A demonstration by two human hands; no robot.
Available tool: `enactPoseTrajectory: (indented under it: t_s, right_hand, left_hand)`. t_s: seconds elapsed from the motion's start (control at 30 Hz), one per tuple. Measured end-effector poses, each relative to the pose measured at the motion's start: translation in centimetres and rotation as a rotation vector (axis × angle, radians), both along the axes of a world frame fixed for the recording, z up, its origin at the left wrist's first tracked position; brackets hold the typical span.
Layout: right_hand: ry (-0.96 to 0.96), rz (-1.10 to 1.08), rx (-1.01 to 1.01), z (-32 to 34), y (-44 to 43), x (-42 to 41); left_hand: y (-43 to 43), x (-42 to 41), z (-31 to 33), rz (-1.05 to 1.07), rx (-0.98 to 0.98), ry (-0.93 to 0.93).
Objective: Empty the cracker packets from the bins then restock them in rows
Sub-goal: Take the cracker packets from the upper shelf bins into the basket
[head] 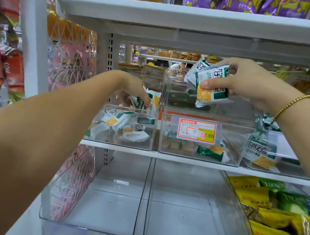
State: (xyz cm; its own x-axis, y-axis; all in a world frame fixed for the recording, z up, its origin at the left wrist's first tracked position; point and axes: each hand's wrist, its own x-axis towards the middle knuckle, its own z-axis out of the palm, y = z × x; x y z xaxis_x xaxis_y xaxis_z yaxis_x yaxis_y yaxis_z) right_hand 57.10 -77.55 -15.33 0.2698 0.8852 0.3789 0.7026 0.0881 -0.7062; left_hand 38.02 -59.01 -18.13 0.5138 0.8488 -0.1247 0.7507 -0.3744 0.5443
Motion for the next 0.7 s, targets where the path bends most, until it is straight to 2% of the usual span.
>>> enactPoseTrajectory:
  t_s: [0.17,0.27,0.33,0.5,0.7]
  right_hand:
    - [0.38,0.237,0.133,-0.3,-2.0,-2.4]
    - [0.454,0.313,0.19,-1.9,-4.6,-4.5]
    - [0.53,0.372,0.202,-3.9,-6.7,-5.5]
    - [0.672,0.36,0.13,-12.2,-10.7,-6.4]
    - [0.826,0.183,-0.197,-25.1,-14.7,-6.5]
  left_hand:
    - [-4.9,-3.8,2.0,0.07,0.255,-0.412]
    - [-10.7,-6.7,1.0,0.02,0.208,-0.769]
    - [-14.2,-8.6,-1.2,-0.031,0.126,-0.864]
    - [-20.1,-10.4,-11.5,-0.02,-0.074,-0.799]
    - [-25.7,-8.6,-26.4,0.089,-0.353,-0.509]
